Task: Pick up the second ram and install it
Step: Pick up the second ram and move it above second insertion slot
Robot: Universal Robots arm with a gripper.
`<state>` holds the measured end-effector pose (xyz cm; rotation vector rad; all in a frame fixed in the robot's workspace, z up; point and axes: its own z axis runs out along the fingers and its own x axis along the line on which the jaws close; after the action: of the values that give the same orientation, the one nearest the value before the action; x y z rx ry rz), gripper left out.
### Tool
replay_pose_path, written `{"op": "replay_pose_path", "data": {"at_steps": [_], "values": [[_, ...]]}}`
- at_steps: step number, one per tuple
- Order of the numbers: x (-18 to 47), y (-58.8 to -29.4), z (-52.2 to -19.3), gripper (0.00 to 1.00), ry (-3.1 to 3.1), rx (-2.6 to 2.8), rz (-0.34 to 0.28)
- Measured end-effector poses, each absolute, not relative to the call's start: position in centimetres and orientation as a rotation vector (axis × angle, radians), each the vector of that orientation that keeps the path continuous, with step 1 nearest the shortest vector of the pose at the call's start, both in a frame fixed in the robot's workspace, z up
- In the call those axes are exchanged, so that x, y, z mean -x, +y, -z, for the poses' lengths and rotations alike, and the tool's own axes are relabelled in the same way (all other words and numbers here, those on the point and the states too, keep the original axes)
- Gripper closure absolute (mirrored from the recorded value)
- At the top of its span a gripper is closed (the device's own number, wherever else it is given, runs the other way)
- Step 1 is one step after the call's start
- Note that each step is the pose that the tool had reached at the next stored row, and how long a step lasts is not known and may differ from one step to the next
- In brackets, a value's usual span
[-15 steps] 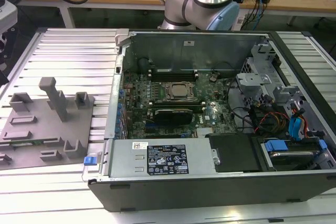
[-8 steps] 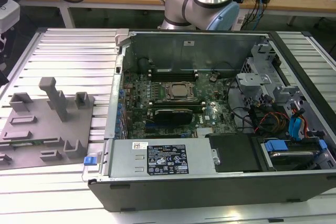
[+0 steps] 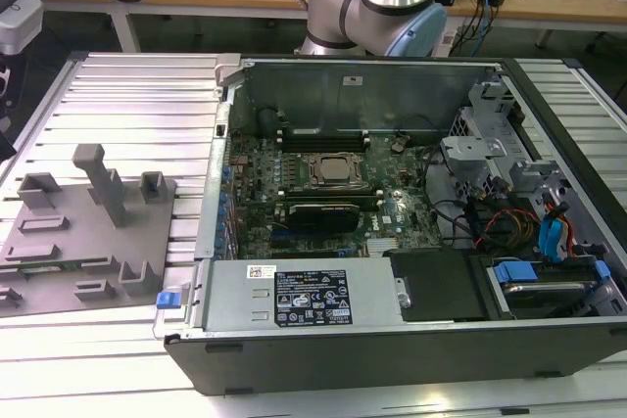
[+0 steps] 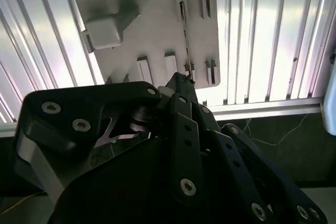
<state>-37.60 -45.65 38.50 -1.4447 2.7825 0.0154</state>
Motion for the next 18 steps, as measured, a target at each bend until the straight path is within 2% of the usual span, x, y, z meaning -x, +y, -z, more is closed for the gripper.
{"op": "replay_pose_path", "data": {"at_steps": [18], "values": [[37.59, -45.66, -38.5, 0.89, 2.611, 1.748, 0.001]]}}
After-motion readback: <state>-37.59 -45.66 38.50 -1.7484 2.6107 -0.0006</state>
